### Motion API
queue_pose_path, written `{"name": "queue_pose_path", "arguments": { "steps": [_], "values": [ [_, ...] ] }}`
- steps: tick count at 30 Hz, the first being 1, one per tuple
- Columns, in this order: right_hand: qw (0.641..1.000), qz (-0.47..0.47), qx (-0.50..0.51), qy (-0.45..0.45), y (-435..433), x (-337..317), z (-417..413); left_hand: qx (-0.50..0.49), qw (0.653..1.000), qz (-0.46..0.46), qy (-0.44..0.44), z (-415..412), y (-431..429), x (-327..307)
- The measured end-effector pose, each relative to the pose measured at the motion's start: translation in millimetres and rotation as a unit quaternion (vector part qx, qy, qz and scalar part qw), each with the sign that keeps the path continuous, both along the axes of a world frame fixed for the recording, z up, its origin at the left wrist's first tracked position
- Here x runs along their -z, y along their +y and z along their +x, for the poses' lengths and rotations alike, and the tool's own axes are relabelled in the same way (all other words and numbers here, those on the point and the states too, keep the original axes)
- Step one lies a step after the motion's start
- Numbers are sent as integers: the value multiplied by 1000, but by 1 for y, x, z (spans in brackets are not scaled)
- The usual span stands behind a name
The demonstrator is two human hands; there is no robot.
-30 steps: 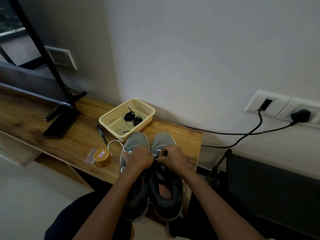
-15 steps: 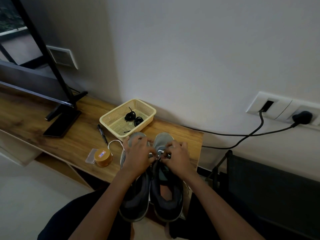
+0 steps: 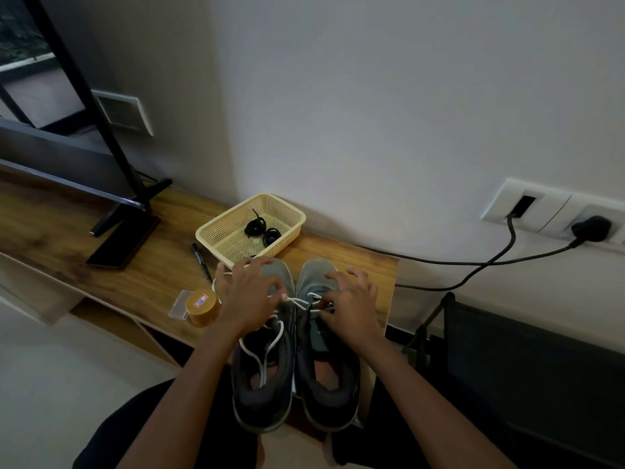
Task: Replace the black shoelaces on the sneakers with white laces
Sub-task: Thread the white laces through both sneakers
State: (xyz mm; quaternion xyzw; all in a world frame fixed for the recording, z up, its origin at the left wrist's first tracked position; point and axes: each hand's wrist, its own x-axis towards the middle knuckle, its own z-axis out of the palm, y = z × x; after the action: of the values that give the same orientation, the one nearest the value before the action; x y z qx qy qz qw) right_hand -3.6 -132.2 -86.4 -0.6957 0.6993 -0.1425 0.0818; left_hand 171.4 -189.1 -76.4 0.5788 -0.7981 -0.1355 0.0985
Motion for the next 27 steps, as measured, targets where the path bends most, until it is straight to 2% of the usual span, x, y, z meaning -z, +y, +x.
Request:
{"name": "queue_pose_path", "arguments": {
  "steps": [4,9,14,18,23,27],
  "values": [
    [1000,12,4,6,-1,-1,0,-39,999,15,17,12,-7,-1],
    [999,35,4,-11,-5,-6,0,54,999,3,1,-10,8,-4],
    [999,51,-3,-6,-6,-5,1,67,996,7,-54,-21,10,0],
    [999,47,1,1,-6,-2,0,34,999,-19,-28,-18,6,-4],
    [999,43,7,-1,-5,-1,-1,-76,996,-6,-45,-7,-3,-9],
    [999,45,6,-10,-6,-3,0,9,999,24,-22,-12,0,-5]
  ]
}}
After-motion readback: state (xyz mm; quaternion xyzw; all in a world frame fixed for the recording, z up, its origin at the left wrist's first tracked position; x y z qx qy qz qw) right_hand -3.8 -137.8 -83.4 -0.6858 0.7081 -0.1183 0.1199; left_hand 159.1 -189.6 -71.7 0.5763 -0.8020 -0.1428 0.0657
